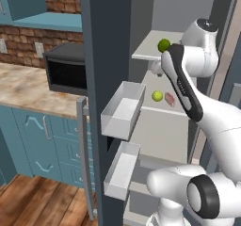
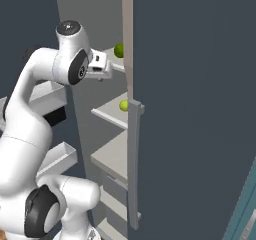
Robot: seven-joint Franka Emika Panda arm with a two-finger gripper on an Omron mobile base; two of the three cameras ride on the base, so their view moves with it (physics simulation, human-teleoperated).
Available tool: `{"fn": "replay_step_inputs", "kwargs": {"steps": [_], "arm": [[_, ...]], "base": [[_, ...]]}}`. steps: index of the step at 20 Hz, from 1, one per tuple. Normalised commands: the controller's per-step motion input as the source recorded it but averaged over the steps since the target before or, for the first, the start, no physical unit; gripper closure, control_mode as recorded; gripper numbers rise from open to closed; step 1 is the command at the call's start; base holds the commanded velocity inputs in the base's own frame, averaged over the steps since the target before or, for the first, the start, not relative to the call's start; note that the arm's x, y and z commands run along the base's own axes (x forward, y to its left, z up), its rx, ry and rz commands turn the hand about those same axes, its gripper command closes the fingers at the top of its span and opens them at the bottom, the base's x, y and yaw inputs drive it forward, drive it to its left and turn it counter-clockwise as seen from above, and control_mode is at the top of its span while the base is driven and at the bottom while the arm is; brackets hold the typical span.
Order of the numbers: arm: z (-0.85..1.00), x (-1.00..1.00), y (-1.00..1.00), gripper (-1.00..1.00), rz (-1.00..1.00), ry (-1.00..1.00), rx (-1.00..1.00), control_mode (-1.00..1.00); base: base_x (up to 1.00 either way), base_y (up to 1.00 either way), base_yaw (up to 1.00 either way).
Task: Take the lime and pear from the highest rack and move them to the second highest rack where the steak and pear are located, to maximize freezer space. Close the freezer door after rearranging.
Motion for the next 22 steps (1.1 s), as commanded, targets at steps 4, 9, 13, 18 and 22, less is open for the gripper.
{"fn": "replay_step_inputs", "kwargs": {"steps": [4, 9, 13, 18, 22], "arm": [[0.52, 0.52, -0.18, -1.00, 0.00, -0.03, 0.00, -1.00], [0.27, 0.65, -0.14, -1.00, 0.00, 0.00, 0.00, -1.00], [0.05, 0.62, -0.22, -1.00, 0.00, 0.00, 0.01, -1.00], [0.00, 0.59, -0.29, -1.00, 0.00, 0.00, 0.03, -1.00], [0.00, 0.66, -0.15, -1.00, 0.00, 0.00, 0.00, -1.00]], "base": [[0.00, 0.00, 0.00], [0.00, 0.00, 0.00], [0.00, 0.00, 0.00], [0.00, 0.00, 0.00], [0.00, 0.00, 0.00]]}}
